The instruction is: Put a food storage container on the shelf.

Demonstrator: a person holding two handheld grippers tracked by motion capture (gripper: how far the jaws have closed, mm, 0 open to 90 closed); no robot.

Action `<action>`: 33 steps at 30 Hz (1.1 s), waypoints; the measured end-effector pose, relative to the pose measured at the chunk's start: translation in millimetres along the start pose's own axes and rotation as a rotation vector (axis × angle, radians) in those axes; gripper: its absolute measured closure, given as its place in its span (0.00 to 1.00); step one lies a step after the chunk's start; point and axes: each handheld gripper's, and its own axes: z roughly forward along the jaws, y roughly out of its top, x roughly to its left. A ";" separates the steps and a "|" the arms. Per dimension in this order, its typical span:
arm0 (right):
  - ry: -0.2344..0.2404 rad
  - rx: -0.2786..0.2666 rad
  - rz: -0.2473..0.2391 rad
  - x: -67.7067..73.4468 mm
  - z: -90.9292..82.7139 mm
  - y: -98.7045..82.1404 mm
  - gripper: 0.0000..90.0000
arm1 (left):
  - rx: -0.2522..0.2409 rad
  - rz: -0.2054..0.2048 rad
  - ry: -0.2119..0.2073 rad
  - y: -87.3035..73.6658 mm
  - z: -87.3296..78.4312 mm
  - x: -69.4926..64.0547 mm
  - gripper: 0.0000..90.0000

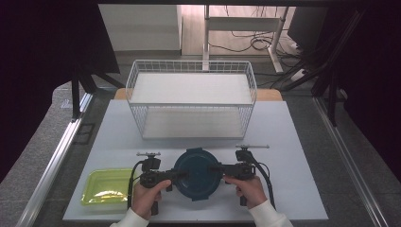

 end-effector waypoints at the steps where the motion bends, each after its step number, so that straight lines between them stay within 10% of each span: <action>1: 0.000 -0.002 -0.005 -0.2 -1.0 0.0 0.42 | 0.000 0.001 -0.001 -0.3 0.3 -0.6 0.37; 33: 0.030 -0.111 -0.113 44.3 -38.4 37.8 0.42 | -0.059 0.108 0.021 46.9 -40.1 -50.4 0.37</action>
